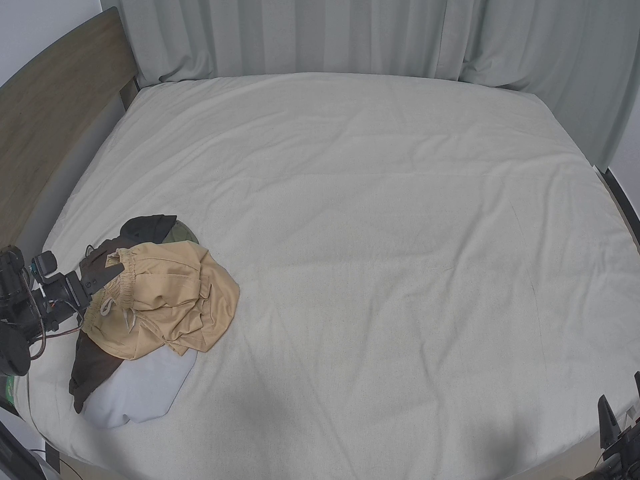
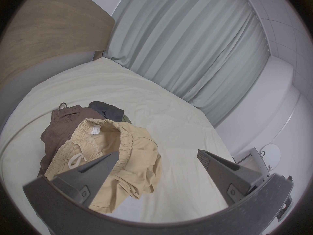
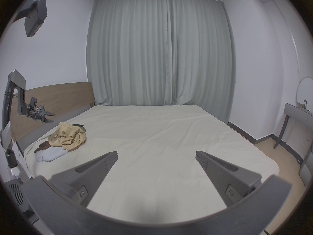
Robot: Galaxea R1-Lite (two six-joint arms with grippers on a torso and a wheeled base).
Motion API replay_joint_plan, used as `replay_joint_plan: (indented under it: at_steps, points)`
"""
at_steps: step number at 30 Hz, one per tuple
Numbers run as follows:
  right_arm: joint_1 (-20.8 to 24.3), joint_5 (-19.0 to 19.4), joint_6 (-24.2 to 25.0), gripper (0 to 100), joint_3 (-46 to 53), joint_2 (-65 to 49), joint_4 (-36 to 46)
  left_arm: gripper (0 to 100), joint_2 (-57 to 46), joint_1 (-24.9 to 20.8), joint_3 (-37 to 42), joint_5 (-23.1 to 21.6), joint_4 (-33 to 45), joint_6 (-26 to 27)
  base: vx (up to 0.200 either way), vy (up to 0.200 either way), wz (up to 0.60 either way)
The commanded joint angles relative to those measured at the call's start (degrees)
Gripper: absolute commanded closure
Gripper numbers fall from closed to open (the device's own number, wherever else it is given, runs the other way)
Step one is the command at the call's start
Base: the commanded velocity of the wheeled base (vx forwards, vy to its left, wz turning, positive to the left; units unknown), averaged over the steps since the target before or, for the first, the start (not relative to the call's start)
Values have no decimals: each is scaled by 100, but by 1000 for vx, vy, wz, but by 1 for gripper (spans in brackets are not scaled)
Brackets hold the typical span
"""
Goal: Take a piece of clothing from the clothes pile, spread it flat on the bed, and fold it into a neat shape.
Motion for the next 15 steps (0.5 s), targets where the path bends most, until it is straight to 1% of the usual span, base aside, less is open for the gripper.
replay_joint_plan:
  at_steps: [1,8,12,15]
  points:
    - [0,1,-2,0,101,-84,6,0,367,48,-195,8,-2,-1,0,0,0]
    - [0,1,-2,0,101,-84,-2,0,674,57,-458,26,7,-1,0,0,0]
    - [0,1,-2,0,101,-84,-2,0,832,4,-590,158,-2,8,0,0,0]
    - [0,1,7,0,101,-84,-2,0,929,-14,-687,166,-2,8,0,0,0]
